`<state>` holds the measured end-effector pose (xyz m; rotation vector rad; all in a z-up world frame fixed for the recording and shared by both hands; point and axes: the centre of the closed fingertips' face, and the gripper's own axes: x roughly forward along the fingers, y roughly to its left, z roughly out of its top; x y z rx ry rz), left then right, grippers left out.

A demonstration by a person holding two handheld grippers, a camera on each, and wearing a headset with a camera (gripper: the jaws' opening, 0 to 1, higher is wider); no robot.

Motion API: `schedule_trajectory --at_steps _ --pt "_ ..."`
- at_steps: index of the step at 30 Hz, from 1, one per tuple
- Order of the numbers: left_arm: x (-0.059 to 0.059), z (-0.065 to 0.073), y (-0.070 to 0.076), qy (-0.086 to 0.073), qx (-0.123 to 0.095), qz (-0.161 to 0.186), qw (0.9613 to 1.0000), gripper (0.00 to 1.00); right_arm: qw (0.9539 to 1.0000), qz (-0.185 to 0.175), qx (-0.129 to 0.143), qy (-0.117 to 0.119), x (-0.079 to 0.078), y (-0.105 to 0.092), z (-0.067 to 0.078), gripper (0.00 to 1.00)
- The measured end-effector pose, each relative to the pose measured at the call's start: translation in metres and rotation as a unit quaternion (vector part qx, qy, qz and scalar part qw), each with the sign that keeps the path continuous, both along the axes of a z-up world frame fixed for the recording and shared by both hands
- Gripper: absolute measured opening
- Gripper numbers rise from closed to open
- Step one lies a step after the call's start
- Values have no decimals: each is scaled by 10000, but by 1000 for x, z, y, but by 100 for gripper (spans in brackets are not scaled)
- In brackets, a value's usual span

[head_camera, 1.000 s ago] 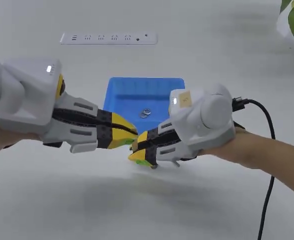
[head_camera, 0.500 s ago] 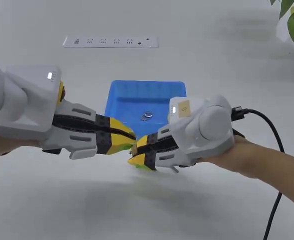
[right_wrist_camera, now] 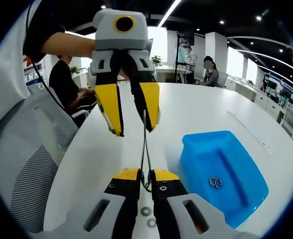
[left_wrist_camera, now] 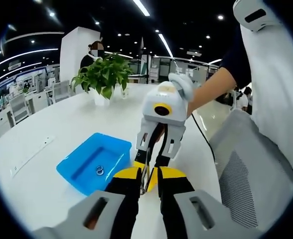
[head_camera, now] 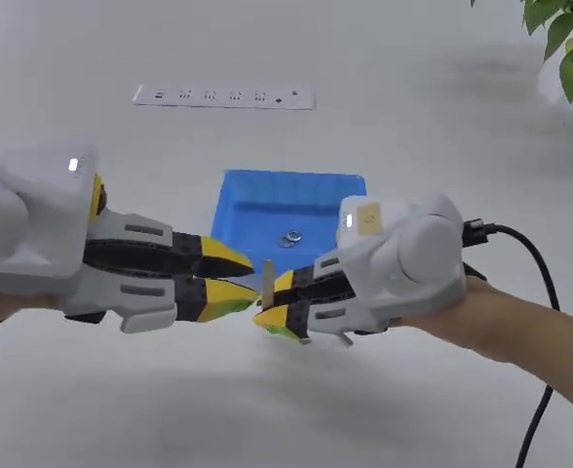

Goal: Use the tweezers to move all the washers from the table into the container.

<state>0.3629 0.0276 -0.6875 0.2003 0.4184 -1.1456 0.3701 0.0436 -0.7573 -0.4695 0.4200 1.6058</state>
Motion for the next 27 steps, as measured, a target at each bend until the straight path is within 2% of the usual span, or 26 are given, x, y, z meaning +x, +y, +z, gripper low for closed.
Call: schedule_trajectory --at_steps 6,11,18,22,27 --pt "-7 9 7 -110 -87 239 9996 25 10000 0 -8 -69 -4 -3 10 9" --pt "-11 15 15 -142 -189 511 9984 30 9999 -9 -15 -138 -4 -6 18 9" --pt "-16 21 23 -271 -279 898 9952 49 9997 -97 20 -219 0 -15 33 9" --pt "-17 25 28 -324 -428 1151 9919 58 9995 -123 10 -291 1 -20 40 9" --pt "-22 24 30 -318 -521 1255 9902 64 9993 -145 -12 -340 3 -24 46 9"
